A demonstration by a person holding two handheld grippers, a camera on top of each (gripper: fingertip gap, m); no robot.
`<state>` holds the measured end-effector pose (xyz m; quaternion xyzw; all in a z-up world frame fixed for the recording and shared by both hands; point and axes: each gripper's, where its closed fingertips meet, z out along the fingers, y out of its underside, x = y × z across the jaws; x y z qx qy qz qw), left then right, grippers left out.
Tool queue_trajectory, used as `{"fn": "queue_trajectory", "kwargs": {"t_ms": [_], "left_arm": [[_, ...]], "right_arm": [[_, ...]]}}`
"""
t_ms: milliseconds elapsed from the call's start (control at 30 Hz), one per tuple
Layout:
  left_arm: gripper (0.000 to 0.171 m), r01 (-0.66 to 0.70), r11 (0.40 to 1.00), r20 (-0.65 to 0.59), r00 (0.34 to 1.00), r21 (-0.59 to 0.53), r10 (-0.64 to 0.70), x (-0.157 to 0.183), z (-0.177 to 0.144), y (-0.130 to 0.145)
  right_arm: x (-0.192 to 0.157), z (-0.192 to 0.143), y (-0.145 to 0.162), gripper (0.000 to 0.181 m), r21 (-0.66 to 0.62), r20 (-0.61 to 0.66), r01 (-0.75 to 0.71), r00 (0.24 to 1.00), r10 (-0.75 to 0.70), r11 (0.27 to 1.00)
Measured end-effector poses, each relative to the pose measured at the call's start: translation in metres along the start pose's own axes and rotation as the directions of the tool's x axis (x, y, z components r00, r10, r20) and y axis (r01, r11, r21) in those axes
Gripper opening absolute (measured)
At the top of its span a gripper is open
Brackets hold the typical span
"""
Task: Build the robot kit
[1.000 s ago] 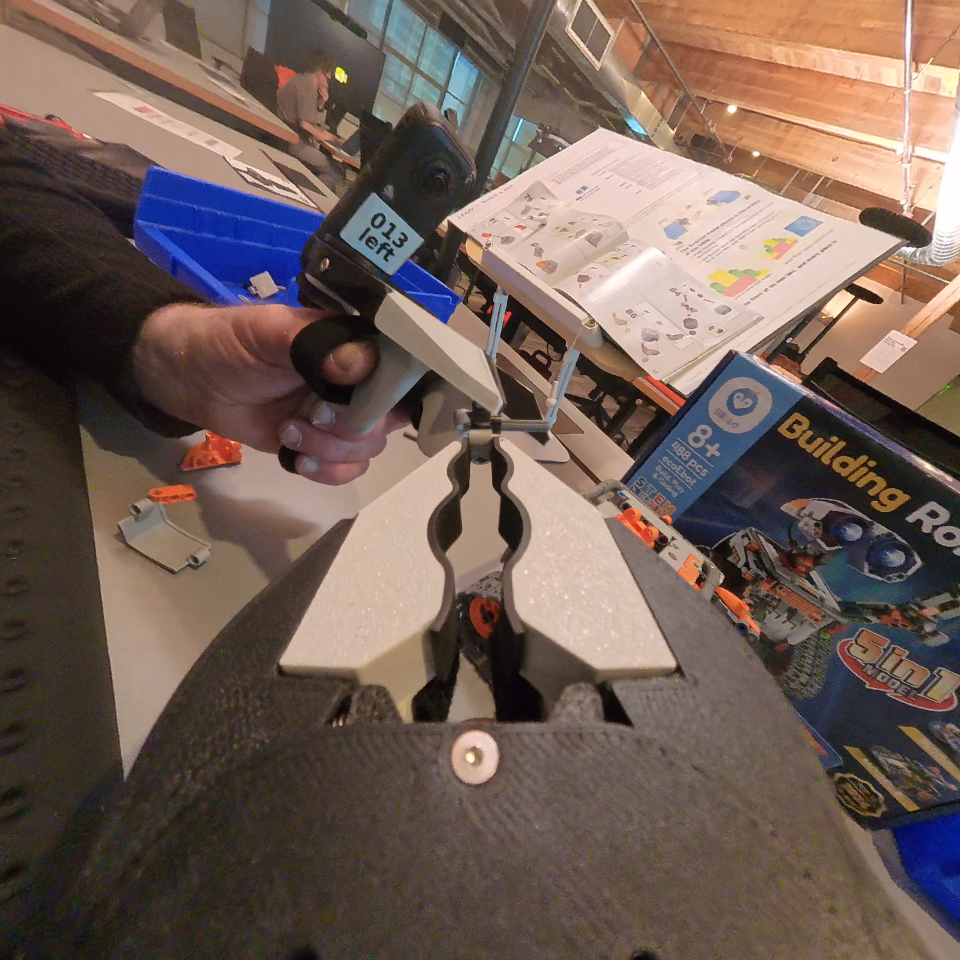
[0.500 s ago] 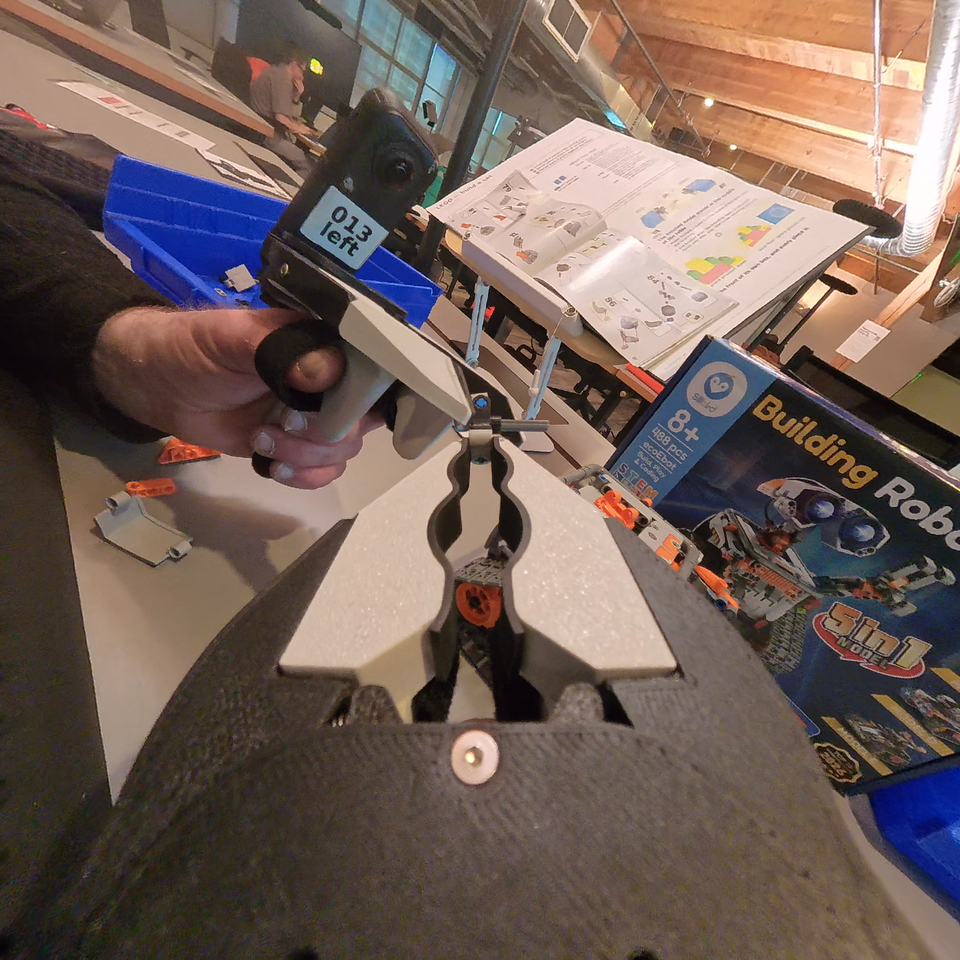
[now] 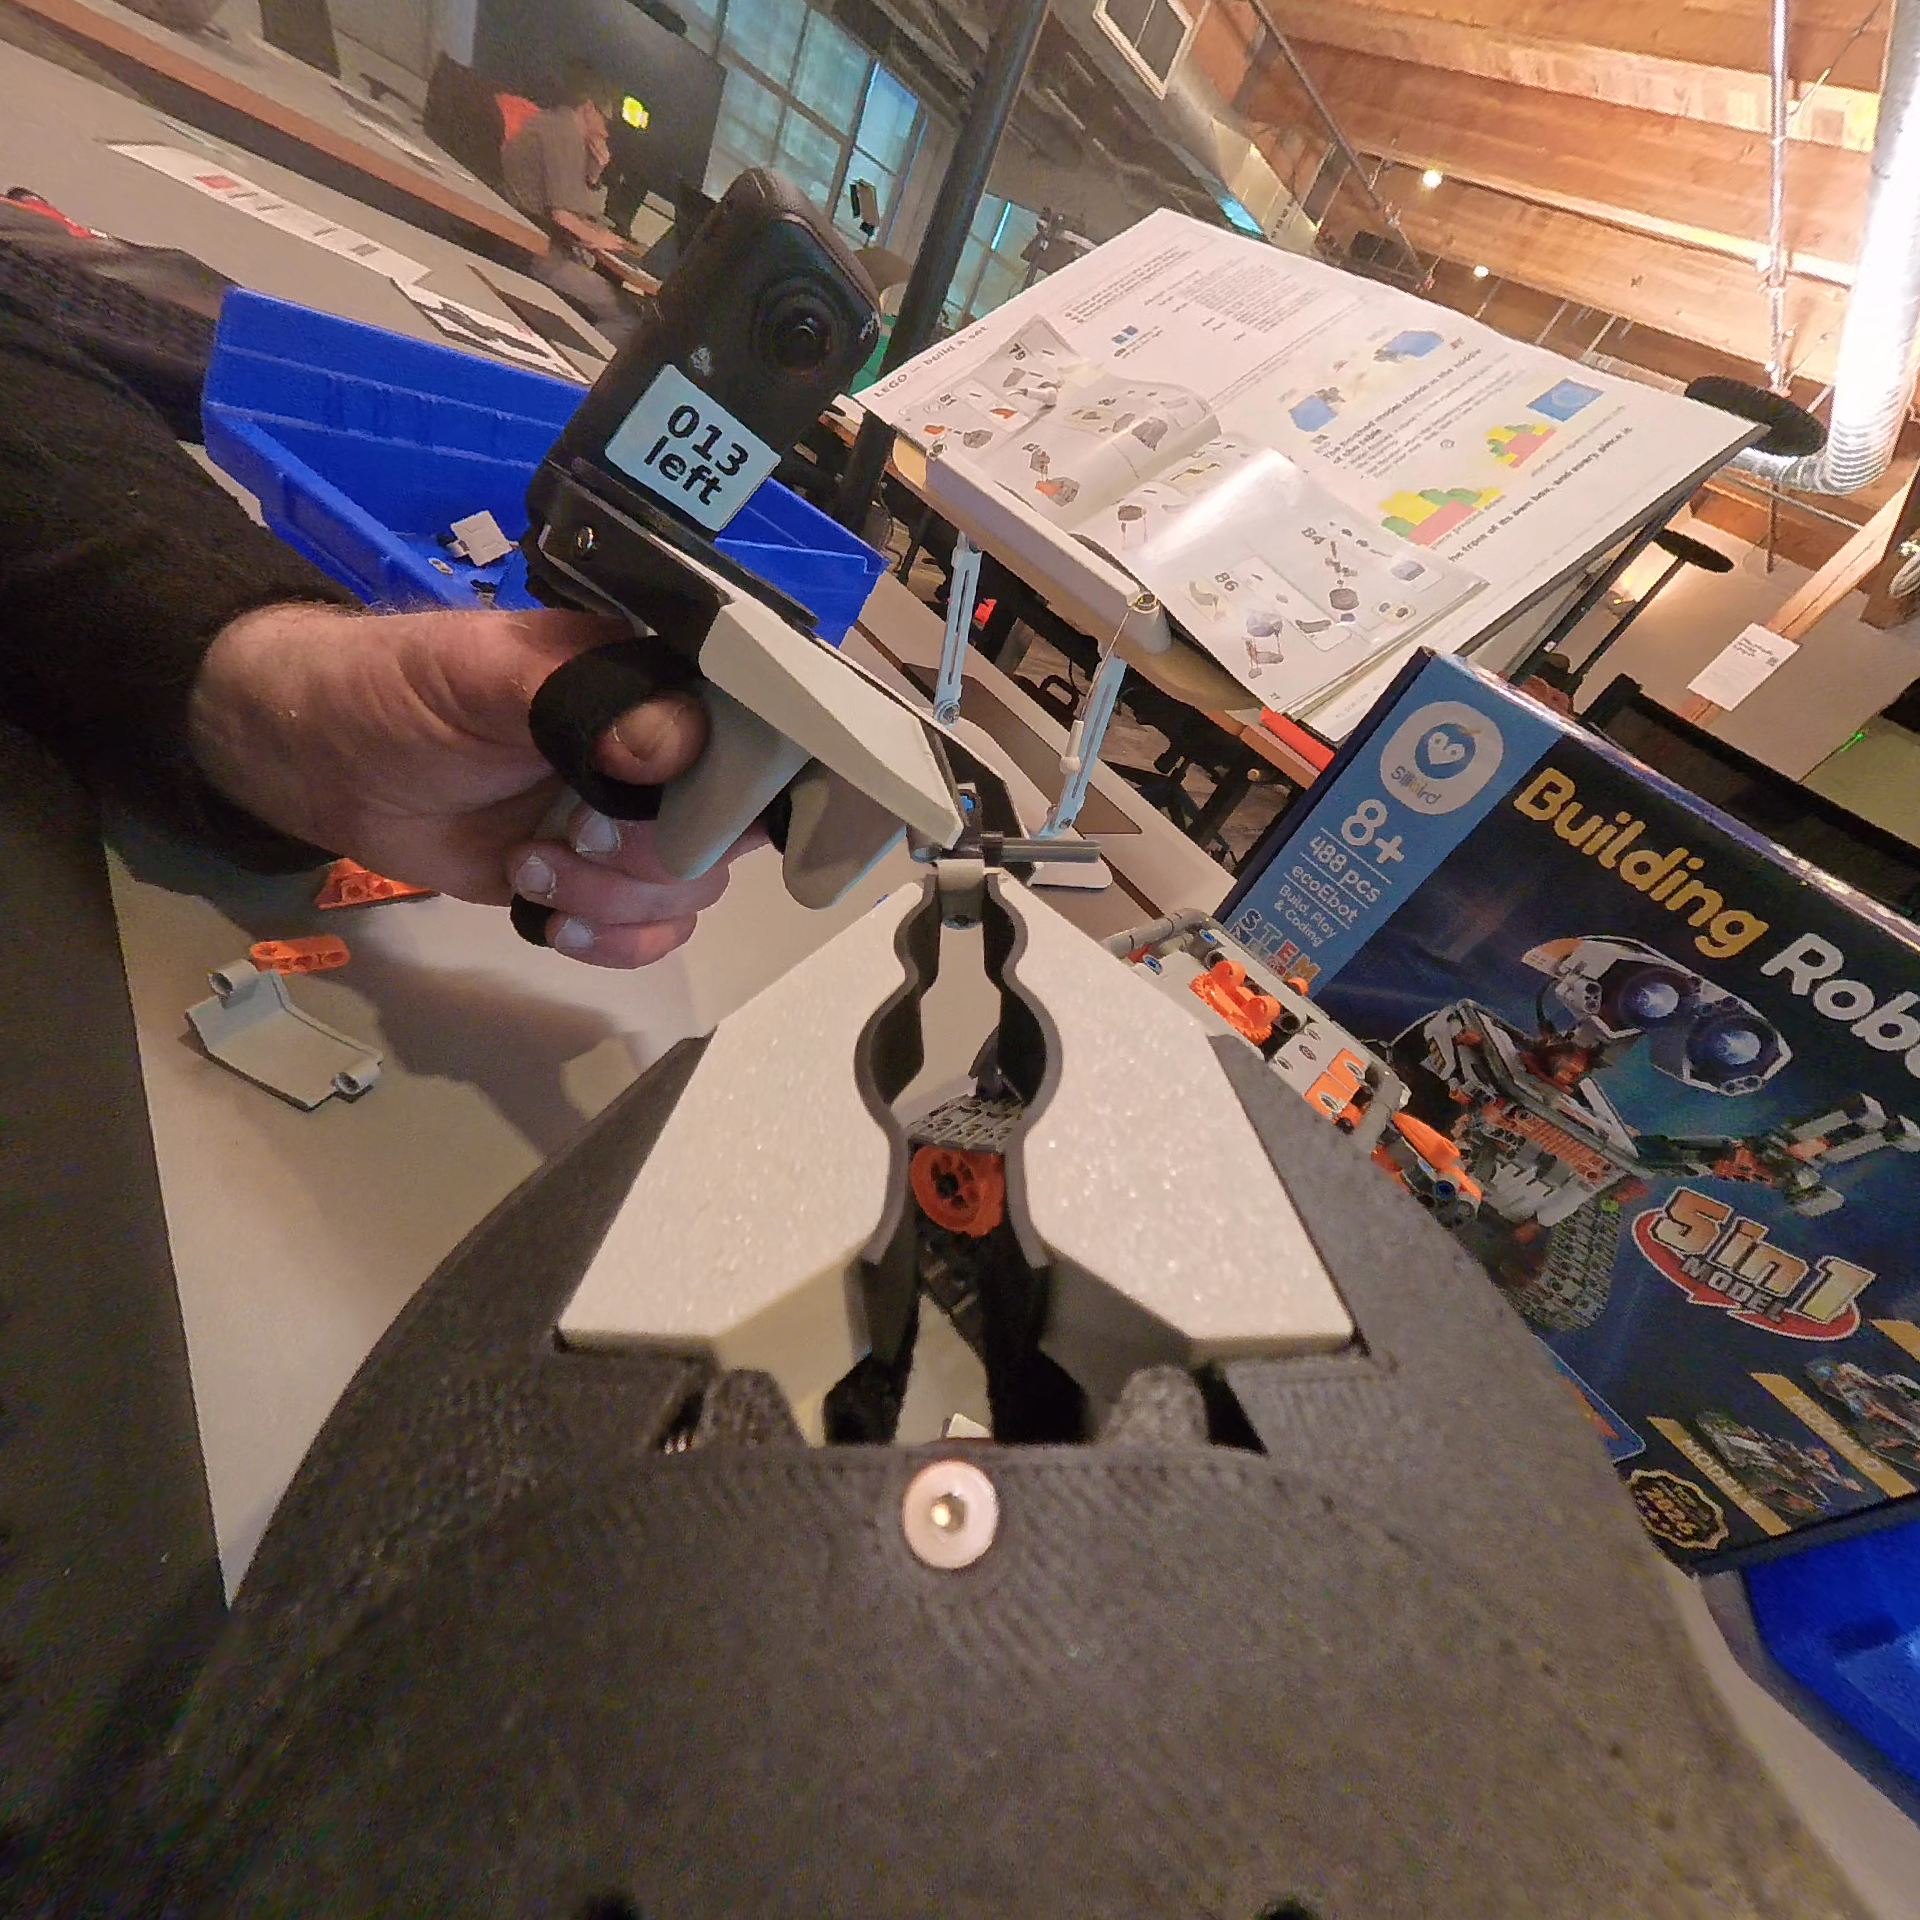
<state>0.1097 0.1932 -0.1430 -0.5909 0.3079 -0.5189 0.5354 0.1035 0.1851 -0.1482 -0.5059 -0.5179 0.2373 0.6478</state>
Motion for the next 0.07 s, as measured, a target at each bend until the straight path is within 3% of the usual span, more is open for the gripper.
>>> {"fn": "queue_trajectory", "kwargs": {"t_ms": [67], "left_arm": [[0.022, -0.002, 1.000, -0.003, 1.000, 0.003, 0.002, 0.0004, -0.0002, -0.0005]], "right_arm": [[-0.0002, -0.0004, 0.0000, 0.005, 0.002, 0.004, -0.004, 1.000, 0.004, 1.000]]}}
